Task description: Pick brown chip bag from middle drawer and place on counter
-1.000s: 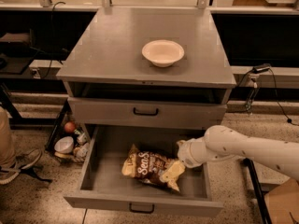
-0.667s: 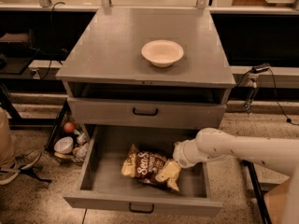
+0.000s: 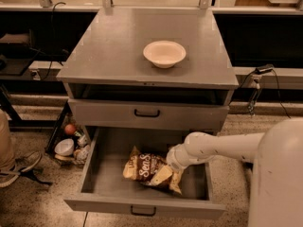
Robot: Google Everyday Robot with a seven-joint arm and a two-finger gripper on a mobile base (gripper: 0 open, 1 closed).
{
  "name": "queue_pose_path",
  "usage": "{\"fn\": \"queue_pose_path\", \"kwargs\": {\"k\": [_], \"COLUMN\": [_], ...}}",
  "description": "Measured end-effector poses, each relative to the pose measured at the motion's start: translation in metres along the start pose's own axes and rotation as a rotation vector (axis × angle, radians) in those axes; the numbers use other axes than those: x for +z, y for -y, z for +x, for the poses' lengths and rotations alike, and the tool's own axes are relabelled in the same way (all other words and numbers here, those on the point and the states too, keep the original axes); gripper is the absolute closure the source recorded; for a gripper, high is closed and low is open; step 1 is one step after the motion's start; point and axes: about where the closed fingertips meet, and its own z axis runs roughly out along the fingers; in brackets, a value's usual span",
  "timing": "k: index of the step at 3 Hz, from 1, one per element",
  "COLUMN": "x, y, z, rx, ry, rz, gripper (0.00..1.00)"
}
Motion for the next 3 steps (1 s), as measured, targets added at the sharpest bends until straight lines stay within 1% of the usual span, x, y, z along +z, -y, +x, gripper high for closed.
{"fn": "queue_pose_path", "kwargs": {"k": [1, 2, 3], "x": [0.023, 0.040, 0.041], "y": [-0.001, -0.003, -0.005], "z": [-0.001, -0.002, -0.001], "rx": [-0.006, -0.002, 0.011], "ry": [-0.023, -0.031, -0.015], "rz": [-0.020, -0.039, -0.043], "gripper": [0.00, 0.26, 0.49]}}
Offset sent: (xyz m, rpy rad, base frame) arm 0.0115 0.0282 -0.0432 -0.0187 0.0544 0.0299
